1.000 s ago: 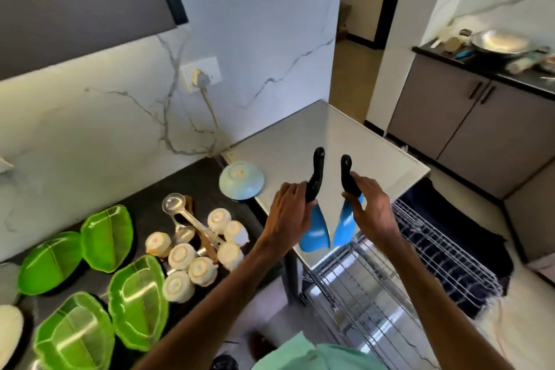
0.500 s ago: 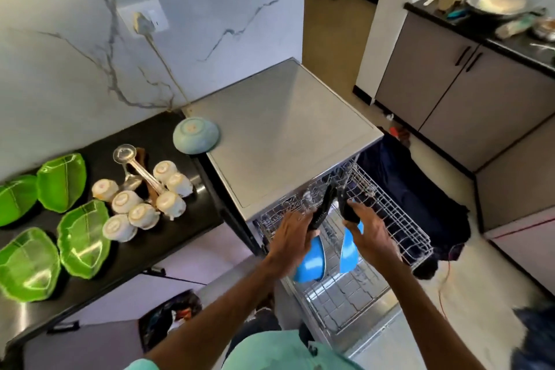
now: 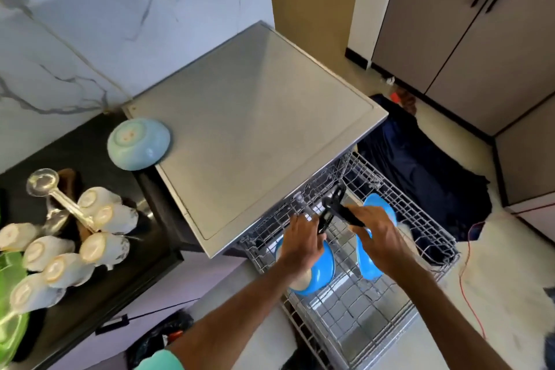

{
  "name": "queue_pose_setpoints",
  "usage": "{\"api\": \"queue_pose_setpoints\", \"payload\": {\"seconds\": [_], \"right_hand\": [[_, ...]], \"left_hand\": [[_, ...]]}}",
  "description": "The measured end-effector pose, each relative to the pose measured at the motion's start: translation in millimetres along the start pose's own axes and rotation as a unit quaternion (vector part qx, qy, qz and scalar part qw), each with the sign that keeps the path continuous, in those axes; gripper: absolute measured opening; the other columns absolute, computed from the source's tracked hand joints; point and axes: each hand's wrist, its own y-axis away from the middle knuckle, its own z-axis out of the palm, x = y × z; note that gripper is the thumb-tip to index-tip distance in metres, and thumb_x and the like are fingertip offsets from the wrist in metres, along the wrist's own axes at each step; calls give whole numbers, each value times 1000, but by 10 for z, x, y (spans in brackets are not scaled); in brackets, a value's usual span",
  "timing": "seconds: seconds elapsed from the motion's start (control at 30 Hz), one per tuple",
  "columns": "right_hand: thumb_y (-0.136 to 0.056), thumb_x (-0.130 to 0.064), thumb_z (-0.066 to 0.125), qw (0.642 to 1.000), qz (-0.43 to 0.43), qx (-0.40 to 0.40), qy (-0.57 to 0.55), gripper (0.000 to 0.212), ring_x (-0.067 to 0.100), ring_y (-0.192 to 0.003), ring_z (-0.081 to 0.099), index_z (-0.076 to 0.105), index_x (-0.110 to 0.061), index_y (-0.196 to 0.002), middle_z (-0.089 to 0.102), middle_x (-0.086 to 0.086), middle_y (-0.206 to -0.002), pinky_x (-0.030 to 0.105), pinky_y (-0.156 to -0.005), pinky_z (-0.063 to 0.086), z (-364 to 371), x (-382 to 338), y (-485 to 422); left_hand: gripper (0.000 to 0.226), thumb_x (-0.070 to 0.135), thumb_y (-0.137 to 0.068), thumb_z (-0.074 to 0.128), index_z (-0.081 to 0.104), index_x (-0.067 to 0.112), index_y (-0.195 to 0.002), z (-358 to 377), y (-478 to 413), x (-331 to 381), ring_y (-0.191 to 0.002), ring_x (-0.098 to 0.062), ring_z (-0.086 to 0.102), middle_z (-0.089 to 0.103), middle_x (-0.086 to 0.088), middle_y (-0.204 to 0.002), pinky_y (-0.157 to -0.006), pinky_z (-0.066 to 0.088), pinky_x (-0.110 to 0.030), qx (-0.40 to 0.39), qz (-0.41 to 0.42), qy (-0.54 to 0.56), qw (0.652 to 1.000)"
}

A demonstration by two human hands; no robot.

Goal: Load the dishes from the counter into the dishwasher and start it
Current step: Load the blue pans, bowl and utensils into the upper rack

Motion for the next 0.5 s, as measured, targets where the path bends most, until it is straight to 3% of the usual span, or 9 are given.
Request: {"api": "queue_pose_setpoints", "payload": {"seconds": [0.07, 0.2, 0.27, 0.37, 0.43, 0.5], "right_hand": [[-86, 2, 70, 1000, -12, -16, 24, 52, 25, -101, 56, 62, -16, -134, 64, 1, -104, 42, -88, 51, 180, 242, -128], [-80, 3, 75, 997, -40, -28, 55, 54, 27, -96, 58, 66, -17, -129, 64, 2, -101, 46, -85, 52, 480, 718, -336], [-78, 2, 76, 995, -67, -26, 64, 54, 29, -95, 59, 66, -16, -128, 65, 4, -100, 48, -83, 53, 597, 901, -404], [-81, -1, 72, 994, -74, -48, 65, 55, 30, -95, 57, 64, -19, -132, 65, 4, -100, 47, -84, 50, 755, 1153, -522], [-82, 0, 72, 992, -78, -71, 61, 58, 29, -92, 55, 61, -21, -135, 64, 5, -96, 47, -81, 48, 826, 1234, -601], [-82, 0, 72, 989, -104, -88, 64, 58, 29, -88, 56, 61, -21, -134, 65, 6, -93, 45, -79, 48, 893, 1327, -640]], "left_hand": [[34, 34, -100, 56, 53, 19, -130, 132, -209, -87, -104, -17, 50, 57, -5, -109, -89, 46, -29, -12, -6, 0, 1000], [22, 28, -100, 57, 62, 10, -112, 388, -618, -282, -73, -10, 55, 63, -5, -96, -61, 48, -18, -30, -28, -13, 999], [20, 29, -99, 56, 60, 13, -111, 512, -754, -399, -83, -16, 58, 63, -8, -102, -75, 54, -28, -33, -37, -32, 998], [33, 29, -96, 60, 59, 12, -124, 668, -916, -524, -119, -26, 51, 57, -9, -124, -105, 44, -41, -32, -40, -98, 994], [39, 27, -93, 66, 60, 7, -126, 691, -1022, -591, -126, -31, 48, 56, -13, -129, -105, 43, -44, -39, -40, -113, 992], [38, 26, -88, 71, 63, 7, -120, 736, -1136, -633, -121, -32, 49, 60, -15, -121, -99, 47, -43, -35, -38, -155, 987]]}}
